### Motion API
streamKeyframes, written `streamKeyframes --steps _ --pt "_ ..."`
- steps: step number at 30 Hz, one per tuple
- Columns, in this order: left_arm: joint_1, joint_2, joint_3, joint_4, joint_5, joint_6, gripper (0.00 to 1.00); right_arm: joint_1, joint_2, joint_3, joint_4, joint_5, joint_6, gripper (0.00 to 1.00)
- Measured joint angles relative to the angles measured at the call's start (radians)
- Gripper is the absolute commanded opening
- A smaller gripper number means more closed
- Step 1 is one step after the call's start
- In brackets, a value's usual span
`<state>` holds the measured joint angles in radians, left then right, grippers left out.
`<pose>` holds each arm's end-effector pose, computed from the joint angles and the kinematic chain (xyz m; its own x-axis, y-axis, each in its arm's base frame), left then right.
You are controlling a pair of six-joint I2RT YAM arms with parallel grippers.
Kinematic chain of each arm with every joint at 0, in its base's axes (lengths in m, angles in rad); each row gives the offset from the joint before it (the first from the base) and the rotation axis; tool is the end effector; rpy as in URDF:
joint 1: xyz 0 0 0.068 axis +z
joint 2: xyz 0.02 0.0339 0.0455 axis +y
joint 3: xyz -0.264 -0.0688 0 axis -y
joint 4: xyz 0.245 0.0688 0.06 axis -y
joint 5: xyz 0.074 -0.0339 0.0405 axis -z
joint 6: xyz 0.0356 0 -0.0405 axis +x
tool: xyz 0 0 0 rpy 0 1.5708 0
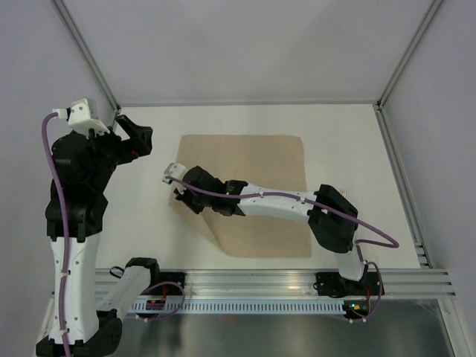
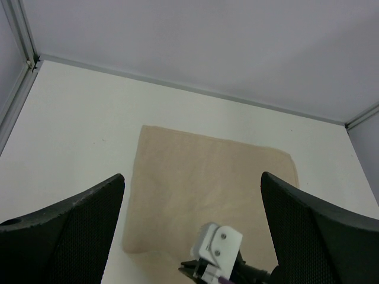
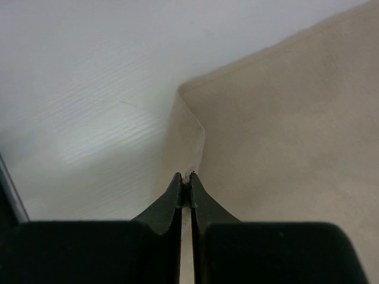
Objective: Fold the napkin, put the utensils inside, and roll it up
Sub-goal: Fold the napkin at the center of the board.
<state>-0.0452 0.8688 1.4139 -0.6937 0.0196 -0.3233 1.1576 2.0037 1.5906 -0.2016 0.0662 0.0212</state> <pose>0.1361 -0.0069 0.4772 -0.1607 -0.3107 -0.9368 0.0142 0.9483 -0.3169 0.1904 0.4283 0.2466 -0.2504 -0.5185 -0.8176 -0.8870 0.4612 -0.0208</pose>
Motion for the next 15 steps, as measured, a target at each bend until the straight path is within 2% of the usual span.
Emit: streamKeyframes --steps 8,15 --pt "0.000 0.010 -0.052 0.051 0.037 0.000 1.00 -0.180 -0.066 -0.143 0.006 0.020 -0.029 0.00" --pt "0.000 0.027 -0.084 0.078 0.060 0.000 1.00 -0.316 -0.112 -0.189 0.011 0.023 -0.054 0.01"
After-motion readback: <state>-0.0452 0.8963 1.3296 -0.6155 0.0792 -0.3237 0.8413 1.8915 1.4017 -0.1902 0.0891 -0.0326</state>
